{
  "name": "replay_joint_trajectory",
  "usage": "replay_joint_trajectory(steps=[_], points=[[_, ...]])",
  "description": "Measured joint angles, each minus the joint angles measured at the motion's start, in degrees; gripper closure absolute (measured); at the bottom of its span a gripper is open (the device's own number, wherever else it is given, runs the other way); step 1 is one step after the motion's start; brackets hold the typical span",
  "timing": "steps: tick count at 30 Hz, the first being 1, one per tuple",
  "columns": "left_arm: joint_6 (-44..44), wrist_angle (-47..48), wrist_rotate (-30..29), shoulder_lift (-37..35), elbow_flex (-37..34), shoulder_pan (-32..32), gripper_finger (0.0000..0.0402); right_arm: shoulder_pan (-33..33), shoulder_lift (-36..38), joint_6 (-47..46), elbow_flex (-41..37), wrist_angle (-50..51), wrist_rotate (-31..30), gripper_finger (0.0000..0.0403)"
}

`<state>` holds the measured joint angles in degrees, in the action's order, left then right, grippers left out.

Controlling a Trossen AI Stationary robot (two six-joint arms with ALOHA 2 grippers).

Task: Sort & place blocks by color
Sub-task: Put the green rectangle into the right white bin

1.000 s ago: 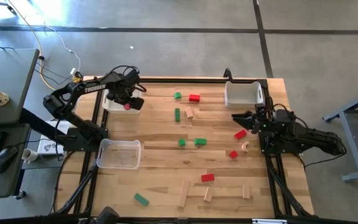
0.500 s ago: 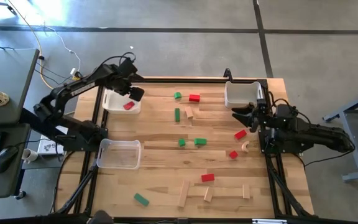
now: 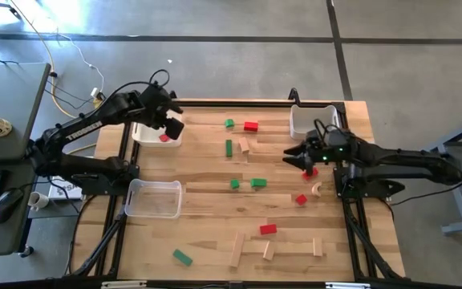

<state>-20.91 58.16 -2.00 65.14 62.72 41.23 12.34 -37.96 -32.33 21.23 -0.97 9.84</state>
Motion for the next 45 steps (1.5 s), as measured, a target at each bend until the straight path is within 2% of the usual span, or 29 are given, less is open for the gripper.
replay_joint_trajectory(steps=[13, 23, 28, 45], points=[[-0.9, -2.8, -0.1, 0.1, 0.0, -7.9, 0.0182, 0.0, -16.7, 20.8, 10.6, 0.0, 2.7, 0.0169], [-2.5, -2.8, -0.2, 0.1, 0.0, -12.1, 0.0183, 0.0, -27.9, 31.0, 11.8, 0.1, 7.7, 0.0169], [-3.0, -2.8, -0.2, 0.1, 0.0, -13.6, 0.0181, -1.5, -33.5, 35.9, 11.8, -2.1, 7.7, 0.0169], [-3.0, -2.7, -0.2, 0.1, 0.0, -14.3, 0.0181, -6.6, -52.1, 38.8, 11.8, -14.9, 6.6, 0.0169]])
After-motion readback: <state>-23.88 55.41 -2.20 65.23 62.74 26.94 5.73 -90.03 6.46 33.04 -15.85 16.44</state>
